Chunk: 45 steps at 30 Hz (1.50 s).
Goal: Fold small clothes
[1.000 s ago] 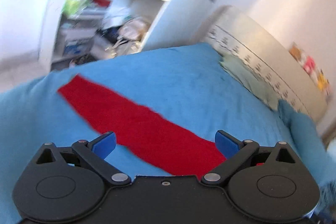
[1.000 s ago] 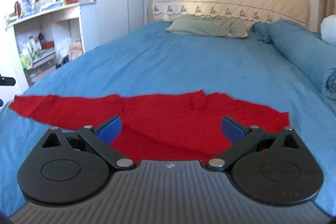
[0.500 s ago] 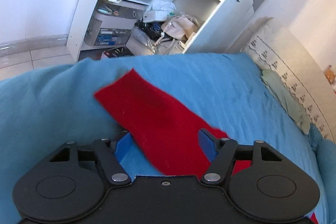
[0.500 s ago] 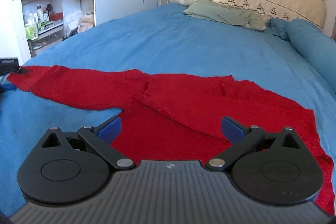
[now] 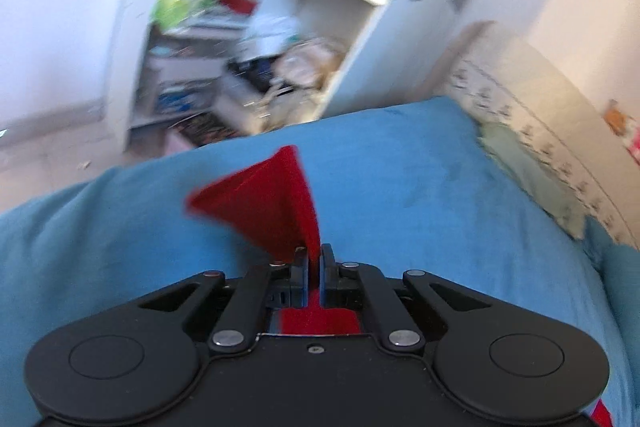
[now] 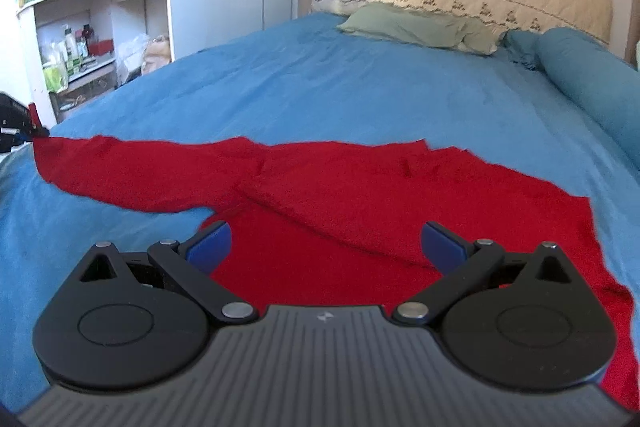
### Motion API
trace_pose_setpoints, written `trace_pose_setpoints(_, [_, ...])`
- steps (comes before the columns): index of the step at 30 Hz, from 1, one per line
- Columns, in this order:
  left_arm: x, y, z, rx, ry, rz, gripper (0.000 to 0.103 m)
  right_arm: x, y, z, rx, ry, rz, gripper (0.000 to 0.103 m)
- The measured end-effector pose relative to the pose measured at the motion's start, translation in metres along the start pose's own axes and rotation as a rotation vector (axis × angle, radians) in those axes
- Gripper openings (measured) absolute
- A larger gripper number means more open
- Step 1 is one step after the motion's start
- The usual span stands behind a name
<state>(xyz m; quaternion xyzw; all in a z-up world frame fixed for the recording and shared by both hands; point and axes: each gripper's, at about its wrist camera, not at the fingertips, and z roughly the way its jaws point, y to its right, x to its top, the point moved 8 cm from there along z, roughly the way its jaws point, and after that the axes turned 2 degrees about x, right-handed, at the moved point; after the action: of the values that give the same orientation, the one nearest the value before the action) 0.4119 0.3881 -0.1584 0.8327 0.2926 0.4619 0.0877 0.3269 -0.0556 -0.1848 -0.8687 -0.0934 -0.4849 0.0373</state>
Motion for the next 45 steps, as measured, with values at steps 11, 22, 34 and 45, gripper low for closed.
trace_pose_setpoints(11, [-0.058, 0.275, -0.054, -0.378, -0.023, 0.303, 0.004, 0.007, 0.110, -0.058, -0.069, 0.105, 0.093, 0.103])
trace_pose_setpoints(22, [-0.266, 0.447, -0.012, -0.522, -0.271, 0.464, 0.004, -0.031, 0.249, -0.085, -0.179, 0.111, 0.238, 0.103])
trace_pose_setpoints(34, [-0.360, 0.459, 0.004, -0.541, -0.293, 0.731, 0.091, -0.056, 0.285, -0.066, -0.201, 0.033, 0.244, 0.103])
trace_pose_setpoints(45, [-0.281, 0.372, -0.029, -0.525, -0.195, 0.639, 0.103, -0.030, 0.255, -0.026, -0.085, -0.014, 0.268, 0.103])
